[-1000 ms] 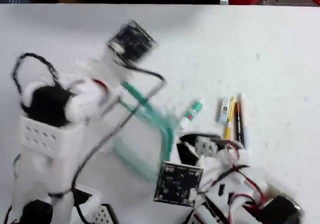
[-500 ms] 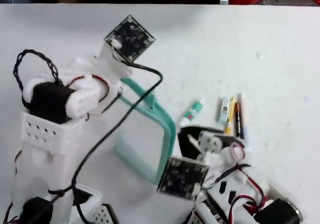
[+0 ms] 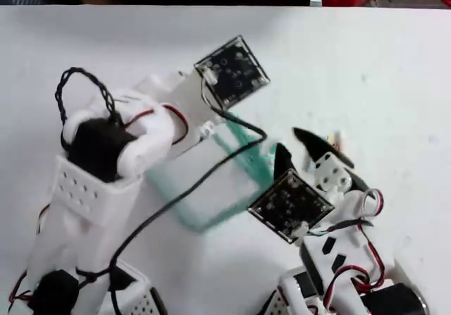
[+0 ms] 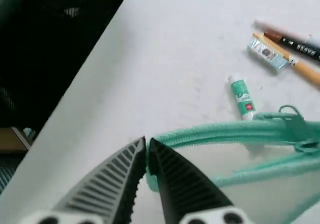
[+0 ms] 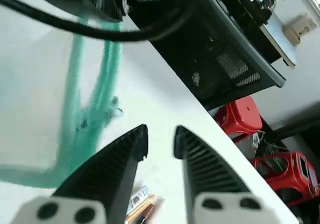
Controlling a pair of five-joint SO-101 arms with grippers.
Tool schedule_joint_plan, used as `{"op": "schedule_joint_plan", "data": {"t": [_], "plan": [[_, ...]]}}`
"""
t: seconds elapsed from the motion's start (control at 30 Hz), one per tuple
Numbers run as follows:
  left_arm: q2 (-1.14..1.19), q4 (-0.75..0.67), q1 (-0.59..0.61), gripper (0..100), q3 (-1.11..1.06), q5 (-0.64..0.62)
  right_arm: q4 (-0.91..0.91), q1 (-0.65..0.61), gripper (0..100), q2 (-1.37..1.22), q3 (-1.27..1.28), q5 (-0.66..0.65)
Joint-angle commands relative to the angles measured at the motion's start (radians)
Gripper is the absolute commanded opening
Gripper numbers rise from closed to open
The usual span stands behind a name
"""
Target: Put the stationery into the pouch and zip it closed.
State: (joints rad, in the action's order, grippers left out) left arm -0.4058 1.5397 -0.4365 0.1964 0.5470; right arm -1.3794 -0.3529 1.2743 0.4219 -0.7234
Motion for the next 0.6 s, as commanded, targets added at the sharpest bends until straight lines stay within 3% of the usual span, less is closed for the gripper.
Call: {"op": "schedule_joint_plan", "data": {"t": [0.0,0.3,0.43,0.57], "plan": [[-0.039,-0.031,-0.093,2,0.118,0.006,0.019,0.044,12.7,0.002,-0.037,0.011],[-0.041,-0.029,-0.114,2,0.044,0.005,0.047,0.012,13.1,0.308,0.221,0.0],[-0.042,-0.028,-0.113,2,0.011,0.005,0.048,-0.015,13.1,0.507,0.442,-0.087],[-0.042,-0.003,-0.113,2,0.018,0.006,0.033,0.002,13.1,0.512,0.566,-0.103]]}}
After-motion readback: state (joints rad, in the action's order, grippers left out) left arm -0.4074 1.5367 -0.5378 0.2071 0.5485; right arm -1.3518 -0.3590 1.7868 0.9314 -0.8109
